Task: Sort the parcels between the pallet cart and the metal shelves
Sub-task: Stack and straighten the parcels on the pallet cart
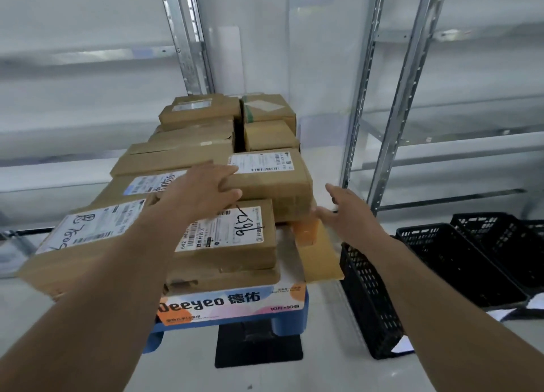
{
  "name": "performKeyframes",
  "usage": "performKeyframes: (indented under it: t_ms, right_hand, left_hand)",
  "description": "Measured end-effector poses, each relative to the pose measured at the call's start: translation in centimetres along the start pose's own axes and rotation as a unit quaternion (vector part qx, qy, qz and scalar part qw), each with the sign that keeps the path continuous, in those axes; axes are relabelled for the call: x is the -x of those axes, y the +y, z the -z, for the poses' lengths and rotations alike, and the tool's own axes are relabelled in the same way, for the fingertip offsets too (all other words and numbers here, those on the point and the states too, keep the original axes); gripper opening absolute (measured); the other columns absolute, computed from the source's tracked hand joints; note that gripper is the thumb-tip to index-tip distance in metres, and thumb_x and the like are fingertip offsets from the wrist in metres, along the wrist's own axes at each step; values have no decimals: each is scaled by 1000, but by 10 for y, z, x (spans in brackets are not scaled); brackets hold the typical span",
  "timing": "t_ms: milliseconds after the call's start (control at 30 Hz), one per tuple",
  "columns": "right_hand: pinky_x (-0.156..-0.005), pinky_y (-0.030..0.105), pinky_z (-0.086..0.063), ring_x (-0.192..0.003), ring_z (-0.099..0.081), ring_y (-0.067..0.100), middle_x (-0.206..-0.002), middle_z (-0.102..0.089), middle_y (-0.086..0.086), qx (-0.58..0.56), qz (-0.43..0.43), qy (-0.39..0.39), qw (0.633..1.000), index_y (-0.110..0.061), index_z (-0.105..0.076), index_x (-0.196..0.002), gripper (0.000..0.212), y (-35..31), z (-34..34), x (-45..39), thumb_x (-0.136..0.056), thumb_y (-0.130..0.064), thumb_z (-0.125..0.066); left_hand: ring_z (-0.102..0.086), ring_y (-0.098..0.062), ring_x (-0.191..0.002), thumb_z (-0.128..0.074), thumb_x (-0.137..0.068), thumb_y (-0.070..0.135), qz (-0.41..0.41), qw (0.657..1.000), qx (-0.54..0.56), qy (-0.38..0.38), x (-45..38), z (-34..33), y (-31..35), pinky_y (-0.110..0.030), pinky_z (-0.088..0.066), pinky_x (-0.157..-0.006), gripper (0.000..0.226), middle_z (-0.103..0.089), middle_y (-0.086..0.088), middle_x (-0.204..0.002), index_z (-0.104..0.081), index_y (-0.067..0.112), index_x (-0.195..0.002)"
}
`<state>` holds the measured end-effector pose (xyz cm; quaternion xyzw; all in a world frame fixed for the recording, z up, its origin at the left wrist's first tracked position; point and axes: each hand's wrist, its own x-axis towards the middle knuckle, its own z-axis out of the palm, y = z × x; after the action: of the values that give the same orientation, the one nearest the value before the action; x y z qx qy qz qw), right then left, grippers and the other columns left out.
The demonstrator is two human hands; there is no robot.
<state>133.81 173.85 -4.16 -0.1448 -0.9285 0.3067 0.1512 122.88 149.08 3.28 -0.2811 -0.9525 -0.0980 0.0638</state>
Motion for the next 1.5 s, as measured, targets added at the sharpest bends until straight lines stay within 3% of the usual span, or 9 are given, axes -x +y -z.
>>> performKeyframes:
  t_ms: [267, 500, 633, 733, 900, 1067, 1200, 1333, 1500]
  right_hand:
    - [-85, 25, -35, -111, -50, 18, -126, -54, 3, -15, 42, -13, 999, -20, -46, -134, 46, -11, -12, -38, -93, -36, -58]
    - [-100, 37, -40, -127, -44, 18, -142, -46, 0, -89, 49, -50, 994, -23, -36, -145, 67, 10, -2, -44, -89, -53, -55]
    - [-89, 27, -39, -120, -47, 15, -136, -50, -1, -123, 53, -76, 988, -23, -39, -143, 63, 30, 2, -52, -90, -57, -48]
    - [-75, 22, -38, -100, -50, 13, -110, -53, -1, -137, 52, -129, 981, -27, -49, -120, 49, 41, 0, -59, -88, -64, -40]
    - [-83, 24, -36, -104, -49, 10, -123, -60, 5, -161, 24, -150, 975, -15, -53, -131, 47, 55, -16, -67, -102, -43, -31]
    - [-61, 12, -32, -87, -48, 6, -104, -57, -6, -165, 5, -209, 964, -21, -53, -128, 32, 61, -33, -75, -102, -31, -37]
    - [-66, 20, -40, -85, -53, 8, -102, -59, -6, -175, 26, -228, 958, -23, -56, -121, 26, 55, -40, -77, -100, -31, -44]
    - [-86, 36, -48, -100, -57, 20, -112, -63, 4, -165, 39, -239, 956, -17, -57, -118, 26, 49, -45, -76, -100, -30, -44]
    - [-84, 34, -47, -97, -57, 17, -114, -63, 4, -182, 41, -240, 953, -20, -57, -119, 26, 49, -47, -78, -99, -30, -44]
  left_hand:
    - [-41, -18, -125, -54, -86, 53, 6, 998, -53, -25, -22, -3, 8, -48, -38, -101, 55, -47, 6, -138, -41, 37, -137]
    - [-36, -17, -128, -52, -83, 61, 16, 999, -42, -30, -21, -4, 10, -50, -34, -104, 64, -44, 6, -141, -37, 36, -139]
    - [-32, -18, -133, -49, -79, 67, 30, 1000, 3, -5, -24, -4, 18, -44, -28, -105, 67, -40, 5, -145, -38, 38, -139]
    - [-32, -18, -134, -43, -77, 72, 57, 998, 18, -6, -28, -5, 23, -46, -29, -107, 69, -39, 5, -146, -39, 40, -138]
    - [-30, -20, -135, -33, -72, 76, 84, 996, 12, -29, -30, -13, 29, -45, -25, -107, 79, -37, 2, -147, -40, 36, -139]
    - [-30, -20, -135, -34, -68, 77, 104, 994, 38, -26, -30, -14, 32, -46, -25, -109, 80, -38, 2, -147, -43, 37, -136]
    - [-39, -20, -128, -36, -66, 76, 113, 992, 62, -2, -31, -13, 33, -42, -31, -101, 79, -45, 0, -141, -49, 34, -131]
    - [-38, -21, -130, -44, -72, 71, 129, 989, 69, 8, -29, -14, 27, -47, -30, -106, 69, -44, 0, -143, -50, 35, -130]
    - [-38, -20, -130, -52, -81, 61, 125, 990, 70, 15, -29, -16, 22, -47, -30, -107, 54, -44, 2, -143, -51, 37, -129]
